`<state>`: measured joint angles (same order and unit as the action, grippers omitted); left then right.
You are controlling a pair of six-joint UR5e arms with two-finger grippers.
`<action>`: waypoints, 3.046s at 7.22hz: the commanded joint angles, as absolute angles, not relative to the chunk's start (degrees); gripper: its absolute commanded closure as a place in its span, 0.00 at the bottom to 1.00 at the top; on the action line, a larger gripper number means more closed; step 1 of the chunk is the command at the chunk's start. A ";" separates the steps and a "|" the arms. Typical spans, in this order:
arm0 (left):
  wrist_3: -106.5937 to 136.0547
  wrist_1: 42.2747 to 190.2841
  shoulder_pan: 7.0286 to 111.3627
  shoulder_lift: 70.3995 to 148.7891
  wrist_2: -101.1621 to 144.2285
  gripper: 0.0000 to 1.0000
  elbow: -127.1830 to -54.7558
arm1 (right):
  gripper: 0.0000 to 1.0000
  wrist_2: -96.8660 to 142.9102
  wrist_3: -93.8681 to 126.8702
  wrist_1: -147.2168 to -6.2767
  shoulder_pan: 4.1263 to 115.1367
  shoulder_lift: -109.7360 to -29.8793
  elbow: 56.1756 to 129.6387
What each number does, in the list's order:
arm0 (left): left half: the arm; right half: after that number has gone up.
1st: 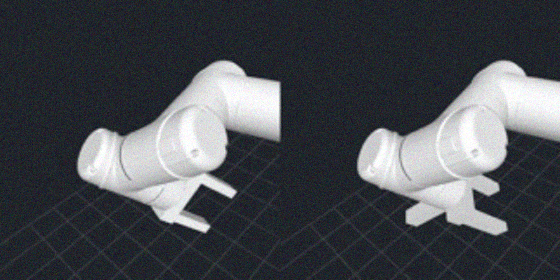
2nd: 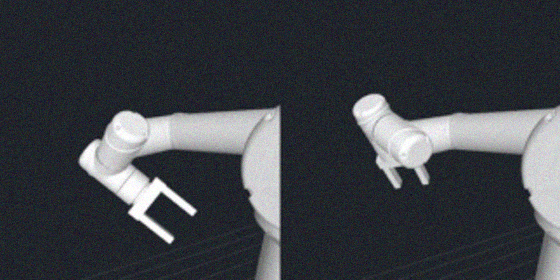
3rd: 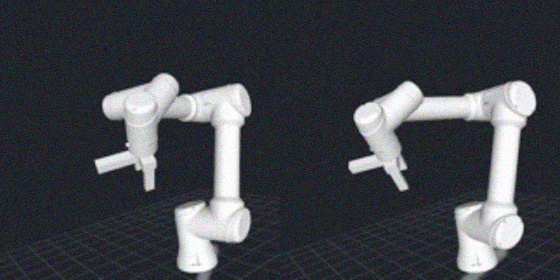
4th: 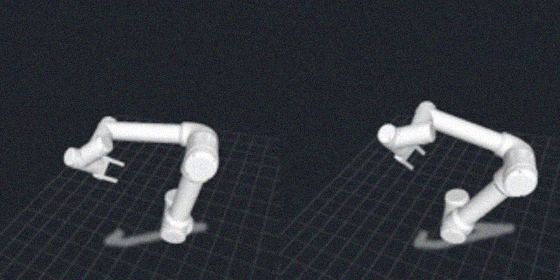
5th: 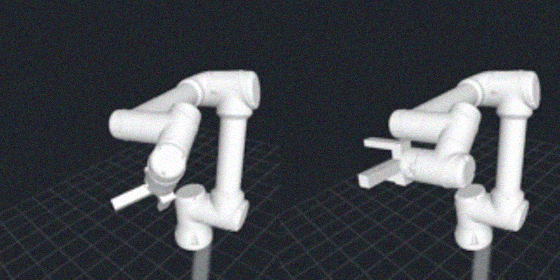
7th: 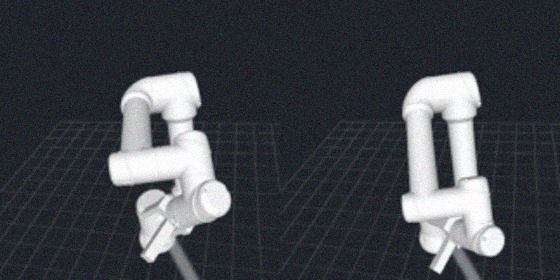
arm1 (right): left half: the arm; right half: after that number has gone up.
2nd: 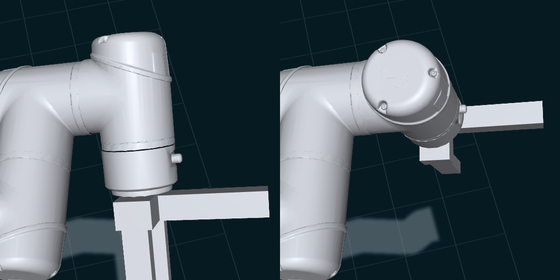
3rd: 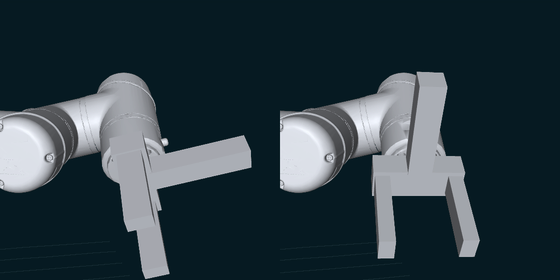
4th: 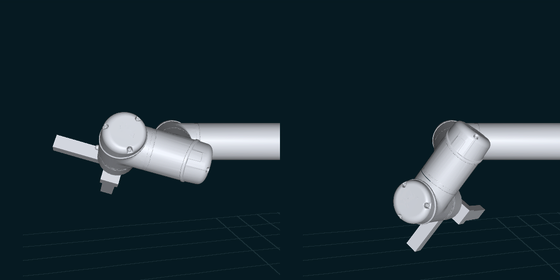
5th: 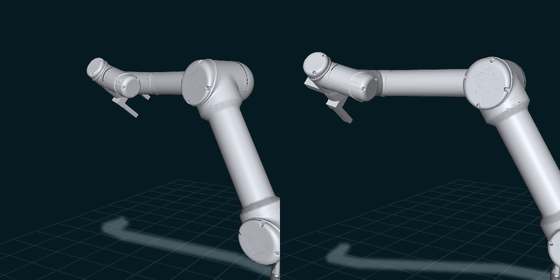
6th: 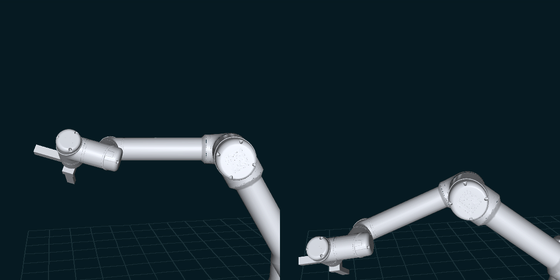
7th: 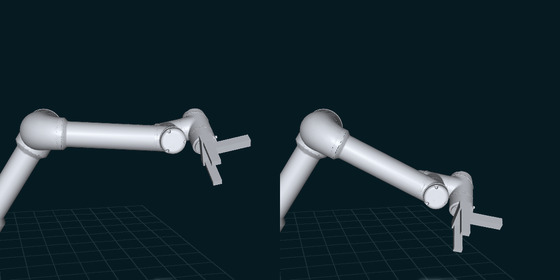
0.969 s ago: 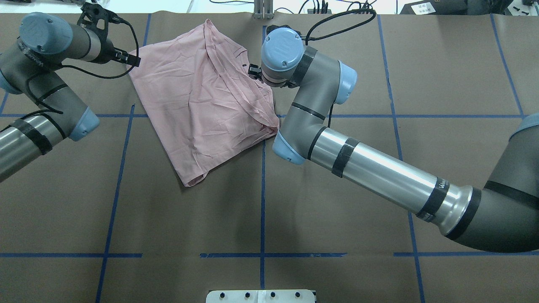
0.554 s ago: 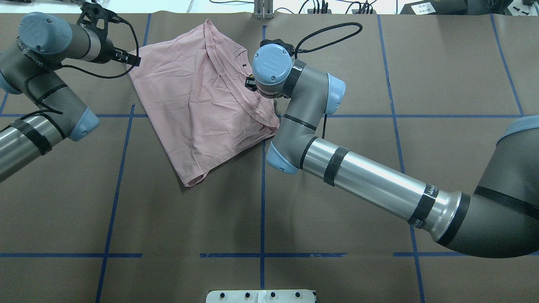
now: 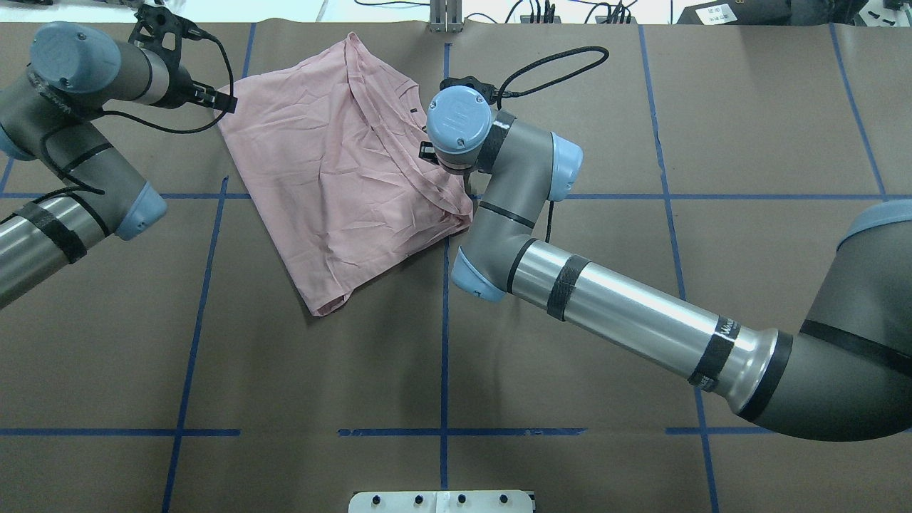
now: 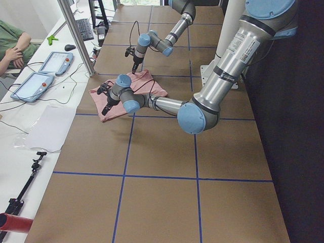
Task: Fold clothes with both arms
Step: 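Reach the right gripper to the shirt collar and pull it toward the robot, then drag the shirt collar with the right gripper to straighten the shirt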
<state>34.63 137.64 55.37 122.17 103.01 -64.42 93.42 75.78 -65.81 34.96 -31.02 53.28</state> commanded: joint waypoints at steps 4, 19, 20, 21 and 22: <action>34.54 137.64 55.46 122.17 103.01 0.00 -64.60 | 0.80 93.16 76.29 -65.83 34.19 -30.94 53.26; 34.72 137.64 54.76 121.11 103.01 0.00 -67.85 | 0.01 79.90 77.87 -69.52 21.18 -66.53 99.32; 34.72 137.55 54.76 121.11 103.01 0.00 -67.94 | 0.00 79.98 76.91 -73.52 21.01 -66.19 101.40; 34.72 137.55 54.76 121.11 103.01 0.00 -68.03 | 0.00 80.50 75.43 -83.57 20.31 -63.40 103.51; 34.72 137.55 54.76 121.11 103.01 0.00 -68.03 | 0.00 80.07 73.24 -86.46 20.04 -60.15 102.14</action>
